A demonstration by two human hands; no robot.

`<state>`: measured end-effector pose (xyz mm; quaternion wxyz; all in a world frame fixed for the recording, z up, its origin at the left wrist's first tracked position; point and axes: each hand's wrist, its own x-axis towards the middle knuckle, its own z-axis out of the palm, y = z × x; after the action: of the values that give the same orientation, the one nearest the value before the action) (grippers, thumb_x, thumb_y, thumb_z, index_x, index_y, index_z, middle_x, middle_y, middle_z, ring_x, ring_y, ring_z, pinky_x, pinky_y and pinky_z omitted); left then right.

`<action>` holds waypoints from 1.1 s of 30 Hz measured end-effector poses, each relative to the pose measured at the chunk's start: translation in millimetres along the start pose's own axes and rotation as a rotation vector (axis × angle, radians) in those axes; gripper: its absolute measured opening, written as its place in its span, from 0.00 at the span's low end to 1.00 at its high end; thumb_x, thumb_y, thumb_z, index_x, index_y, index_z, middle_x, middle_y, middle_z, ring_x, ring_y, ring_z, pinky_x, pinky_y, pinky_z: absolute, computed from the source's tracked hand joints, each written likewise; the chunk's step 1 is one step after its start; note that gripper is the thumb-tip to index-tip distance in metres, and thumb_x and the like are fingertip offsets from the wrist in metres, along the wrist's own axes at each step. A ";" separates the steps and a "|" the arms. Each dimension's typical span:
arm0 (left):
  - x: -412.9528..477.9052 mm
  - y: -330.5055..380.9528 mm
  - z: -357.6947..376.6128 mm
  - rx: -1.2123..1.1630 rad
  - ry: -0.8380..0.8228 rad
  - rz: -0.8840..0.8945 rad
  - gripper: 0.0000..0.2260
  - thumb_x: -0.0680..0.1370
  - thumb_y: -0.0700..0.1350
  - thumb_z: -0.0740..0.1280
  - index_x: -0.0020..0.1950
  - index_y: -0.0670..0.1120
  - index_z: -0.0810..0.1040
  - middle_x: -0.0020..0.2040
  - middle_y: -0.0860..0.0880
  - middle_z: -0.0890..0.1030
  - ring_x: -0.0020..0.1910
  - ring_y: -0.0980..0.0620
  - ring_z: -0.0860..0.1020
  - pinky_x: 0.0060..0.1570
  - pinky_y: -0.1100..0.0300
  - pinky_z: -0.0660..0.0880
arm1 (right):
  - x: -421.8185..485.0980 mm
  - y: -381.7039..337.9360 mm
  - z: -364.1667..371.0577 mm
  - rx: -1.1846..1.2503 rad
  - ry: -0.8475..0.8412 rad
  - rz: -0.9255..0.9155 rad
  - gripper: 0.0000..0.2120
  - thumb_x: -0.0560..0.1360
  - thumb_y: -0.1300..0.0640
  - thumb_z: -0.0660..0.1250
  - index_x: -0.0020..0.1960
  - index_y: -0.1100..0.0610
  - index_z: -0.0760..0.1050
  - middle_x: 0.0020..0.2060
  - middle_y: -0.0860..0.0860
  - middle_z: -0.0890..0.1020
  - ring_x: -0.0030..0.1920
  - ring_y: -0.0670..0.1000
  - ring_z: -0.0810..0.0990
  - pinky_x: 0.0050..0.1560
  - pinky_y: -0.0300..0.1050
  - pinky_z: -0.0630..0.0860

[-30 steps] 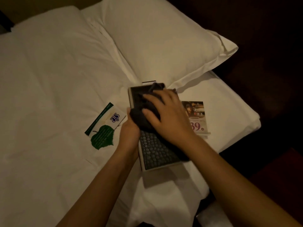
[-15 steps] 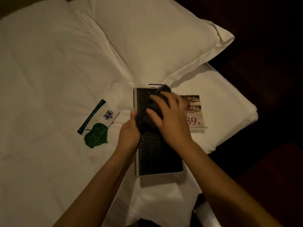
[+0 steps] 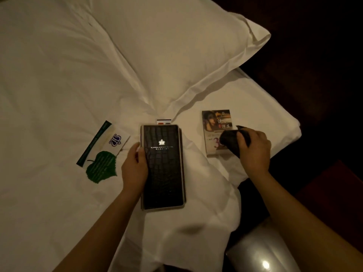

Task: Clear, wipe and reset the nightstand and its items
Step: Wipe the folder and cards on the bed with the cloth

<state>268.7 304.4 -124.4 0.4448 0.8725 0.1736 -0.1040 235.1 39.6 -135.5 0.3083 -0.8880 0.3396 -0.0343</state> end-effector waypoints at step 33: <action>-34.5 109.2 134.2 -0.452 -0.732 -0.053 0.11 0.80 0.38 0.57 0.52 0.48 0.78 0.44 0.46 0.83 0.39 0.52 0.83 0.40 0.60 0.79 | 56.5 17.8 -25.9 0.003 -0.103 -0.215 0.19 0.79 0.48 0.56 0.68 0.51 0.68 0.67 0.56 0.70 0.66 0.58 0.65 0.65 0.50 0.62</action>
<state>276.6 128.7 -110.1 0.6541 0.6541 0.0450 -0.3773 261.0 -19.5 -133.1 0.3212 -0.9194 0.2260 -0.0219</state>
